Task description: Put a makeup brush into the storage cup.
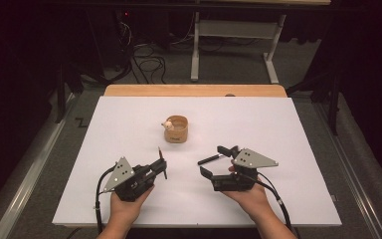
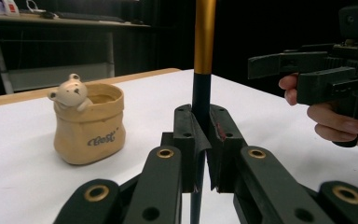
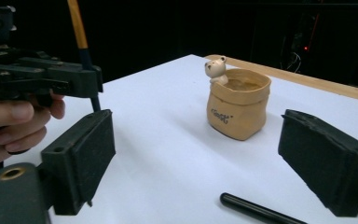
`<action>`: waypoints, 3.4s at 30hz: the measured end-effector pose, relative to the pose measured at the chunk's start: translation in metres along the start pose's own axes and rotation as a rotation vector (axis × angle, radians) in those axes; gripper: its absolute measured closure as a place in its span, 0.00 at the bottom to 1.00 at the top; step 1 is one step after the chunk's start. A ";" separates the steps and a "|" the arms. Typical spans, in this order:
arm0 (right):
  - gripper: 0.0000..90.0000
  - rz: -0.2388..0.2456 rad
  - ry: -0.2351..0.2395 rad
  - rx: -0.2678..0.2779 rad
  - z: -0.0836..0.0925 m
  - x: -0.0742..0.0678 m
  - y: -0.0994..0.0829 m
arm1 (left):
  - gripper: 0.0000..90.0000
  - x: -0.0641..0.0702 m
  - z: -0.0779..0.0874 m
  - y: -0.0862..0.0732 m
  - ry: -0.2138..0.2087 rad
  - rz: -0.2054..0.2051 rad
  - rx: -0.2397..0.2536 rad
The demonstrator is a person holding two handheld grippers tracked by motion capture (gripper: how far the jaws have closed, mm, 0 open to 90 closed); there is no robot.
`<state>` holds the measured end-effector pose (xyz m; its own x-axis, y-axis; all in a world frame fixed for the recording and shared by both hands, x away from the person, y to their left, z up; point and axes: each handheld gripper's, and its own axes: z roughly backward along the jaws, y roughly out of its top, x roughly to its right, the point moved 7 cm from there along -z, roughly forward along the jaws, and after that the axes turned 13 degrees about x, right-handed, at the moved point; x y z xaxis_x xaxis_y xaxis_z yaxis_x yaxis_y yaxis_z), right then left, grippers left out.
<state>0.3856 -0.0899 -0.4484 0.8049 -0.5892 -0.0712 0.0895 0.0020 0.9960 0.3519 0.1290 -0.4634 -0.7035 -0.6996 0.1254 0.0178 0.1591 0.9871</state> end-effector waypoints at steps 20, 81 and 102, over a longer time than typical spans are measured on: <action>0.00 0.050 -0.119 -0.031 0.048 0.045 -0.005 | 0.92 -0.011 0.006 0.004 0.031 -0.005 0.019; 0.02 -0.006 -0.173 0.002 0.088 0.065 -0.025 | 0.93 -0.054 -0.086 0.020 0.111 -0.013 -0.025; 0.04 -0.013 -0.159 0.000 0.087 0.060 -0.025 | 0.93 -0.063 -0.120 0.038 0.146 -0.018 -0.009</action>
<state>0.3811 -0.1955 -0.4732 0.7004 -0.7099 -0.0741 0.0990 -0.0062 0.9951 0.4817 0.0956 -0.4222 -0.5929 -0.7963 0.1199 0.0130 0.1394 0.9901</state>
